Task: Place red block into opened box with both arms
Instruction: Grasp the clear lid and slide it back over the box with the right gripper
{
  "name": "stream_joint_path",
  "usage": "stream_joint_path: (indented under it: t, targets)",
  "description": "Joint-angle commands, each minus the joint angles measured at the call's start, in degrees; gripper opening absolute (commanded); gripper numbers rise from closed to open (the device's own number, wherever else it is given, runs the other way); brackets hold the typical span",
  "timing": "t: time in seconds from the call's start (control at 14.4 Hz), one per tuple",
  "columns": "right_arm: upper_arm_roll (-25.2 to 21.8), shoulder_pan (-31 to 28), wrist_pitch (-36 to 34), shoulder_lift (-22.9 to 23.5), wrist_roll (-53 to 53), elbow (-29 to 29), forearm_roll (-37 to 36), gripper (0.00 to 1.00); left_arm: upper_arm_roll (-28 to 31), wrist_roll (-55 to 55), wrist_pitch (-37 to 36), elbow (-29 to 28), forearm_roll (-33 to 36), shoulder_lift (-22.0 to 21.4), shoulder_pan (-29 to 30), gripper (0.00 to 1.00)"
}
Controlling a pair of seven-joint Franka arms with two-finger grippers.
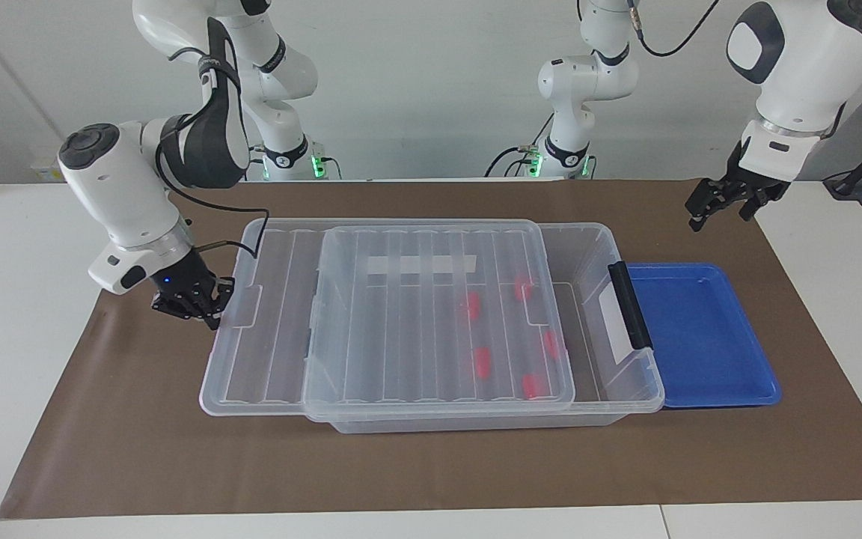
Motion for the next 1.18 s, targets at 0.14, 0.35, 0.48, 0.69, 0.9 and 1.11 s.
stream_joint_path:
  t: [0.14, 0.35, 0.48, 0.69, 0.9, 1.11]
  targets:
    - [0.2, 3.8, 1.0, 0.6, 6.4, 0.1, 1.9, 0.00, 0.2, 0.7, -1.0, -0.3, -1.0, -0.9, -0.3, 1.00]
    - [0.2, 6.1, 1.0, 0.6, 9.6, 0.0, 1.9, 0.00, 0.3, 0.4, -0.9, -0.2, -3.6, -0.9, -0.1, 1.00]
    - [0.2, 7.4, 1.0, 0.6, 11.5, 0.0, 2.0, 0.00, 0.3, 0.3, -1.0, -0.3, -3.7, -0.9, -0.2, 1.00]
    - [0.6, 7.9, 1.2, 0.4, 13.3, -0.2, 6.5, 0.00, 0.3, 0.3, -1.1, -0.3, -3.7, -0.9, -0.2, 1.00]
    - [0.6, 8.0, 1.2, 0.4, 13.3, -0.2, 7.5, 0.00, 0.3, 0.2, -1.2, -0.3, -3.7, -0.9, -0.2, 1.00]
    - [0.6, 8.0, 1.1, 0.3, 12.9, -0.4, 7.6, 0.00, 0.3, 0.1, -1.2, -0.3, -3.7, -0.9, -0.2, 1.00]
